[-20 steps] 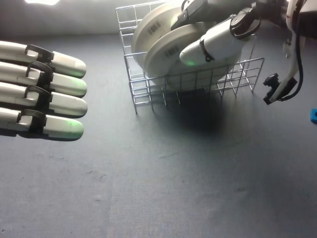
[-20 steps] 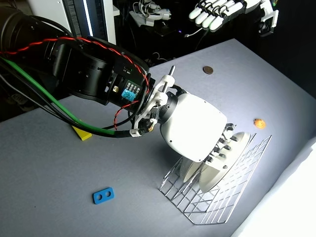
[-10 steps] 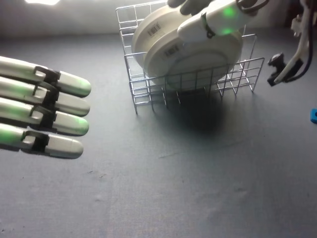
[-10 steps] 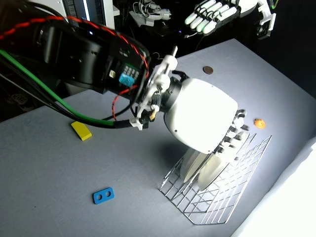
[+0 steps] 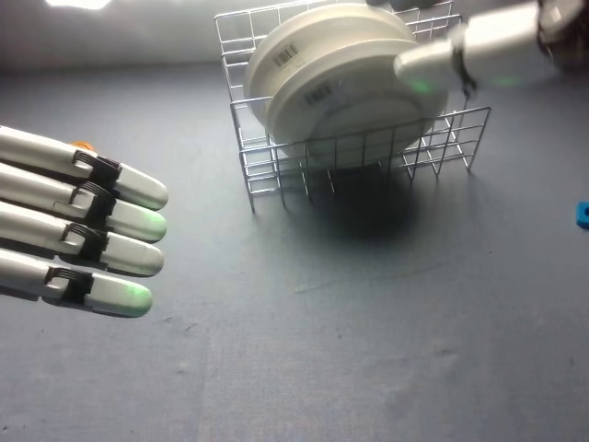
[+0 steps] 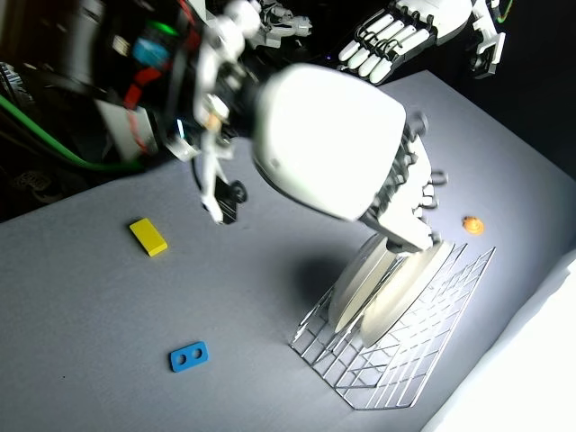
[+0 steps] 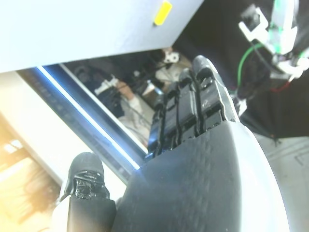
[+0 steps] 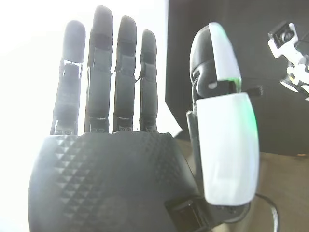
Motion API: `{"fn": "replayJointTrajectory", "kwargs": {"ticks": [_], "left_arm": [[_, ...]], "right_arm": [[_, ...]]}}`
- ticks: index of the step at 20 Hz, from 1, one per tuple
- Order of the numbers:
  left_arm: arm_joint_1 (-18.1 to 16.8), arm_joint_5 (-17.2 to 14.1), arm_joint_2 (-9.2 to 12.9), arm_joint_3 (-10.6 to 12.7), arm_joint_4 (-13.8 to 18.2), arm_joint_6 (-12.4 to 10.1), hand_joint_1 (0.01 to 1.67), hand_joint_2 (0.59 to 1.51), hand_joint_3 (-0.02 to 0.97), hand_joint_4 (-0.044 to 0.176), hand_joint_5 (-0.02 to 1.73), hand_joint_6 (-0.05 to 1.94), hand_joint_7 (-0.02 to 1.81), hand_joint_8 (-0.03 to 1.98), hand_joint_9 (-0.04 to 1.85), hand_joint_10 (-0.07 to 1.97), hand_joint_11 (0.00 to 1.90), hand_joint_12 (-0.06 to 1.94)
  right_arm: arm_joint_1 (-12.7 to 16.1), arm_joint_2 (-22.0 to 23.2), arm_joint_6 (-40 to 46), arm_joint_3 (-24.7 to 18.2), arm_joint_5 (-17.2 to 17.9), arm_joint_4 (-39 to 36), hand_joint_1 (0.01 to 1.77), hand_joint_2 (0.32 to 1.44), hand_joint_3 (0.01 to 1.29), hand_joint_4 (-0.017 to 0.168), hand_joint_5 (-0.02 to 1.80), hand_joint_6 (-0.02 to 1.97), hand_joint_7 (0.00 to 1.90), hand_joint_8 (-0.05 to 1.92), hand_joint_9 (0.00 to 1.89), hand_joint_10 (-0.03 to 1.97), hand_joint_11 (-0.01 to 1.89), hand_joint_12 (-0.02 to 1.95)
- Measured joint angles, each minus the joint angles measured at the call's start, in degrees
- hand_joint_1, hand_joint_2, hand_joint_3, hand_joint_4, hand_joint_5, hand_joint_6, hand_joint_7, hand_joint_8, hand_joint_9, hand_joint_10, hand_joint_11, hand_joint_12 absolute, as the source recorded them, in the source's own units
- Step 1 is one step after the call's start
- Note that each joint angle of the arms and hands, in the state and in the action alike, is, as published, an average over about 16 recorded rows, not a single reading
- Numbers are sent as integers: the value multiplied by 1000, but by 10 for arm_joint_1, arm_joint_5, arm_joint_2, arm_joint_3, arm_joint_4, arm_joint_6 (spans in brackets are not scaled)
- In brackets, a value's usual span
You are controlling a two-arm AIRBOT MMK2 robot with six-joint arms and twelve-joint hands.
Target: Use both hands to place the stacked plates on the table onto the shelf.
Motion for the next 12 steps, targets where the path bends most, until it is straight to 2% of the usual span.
{"fn": "replayJointTrajectory", "kwargs": {"ticks": [2,5,9,12], "left_arm": [[-1,0,-1,1,2,0,28,1237,16,4,436,386,516,425,464,505,244,958],[-2,0,-1,2,2,-1,98,1243,14,36,678,713,780,782,735,863,528,1256],[-3,0,-1,3,2,-2,146,1256,13,53,902,987,1034,1077,975,1178,740,1585],[-4,0,-1,3,2,-2,187,1267,12,71,1107,1295,1248,1408,1187,1526,962,1870]], "right_arm": [[-3,27,0,-29,-2,-25,707,1075,10,-5,790,578,925,470,879,613,498,1437],[-9,63,-1,-68,-8,-56,610,1108,10,2,913,928,1034,824,995,961,721,1569],[-16,87,-1,-94,-20,-73,500,1138,11,9,994,1251,1114,1126,1073,1289,884,1703],[-19,101,-1,-108,-29,-83,426,1144,11,14,1078,1613,1195,1469,1149,1659,1061,1831]]}}
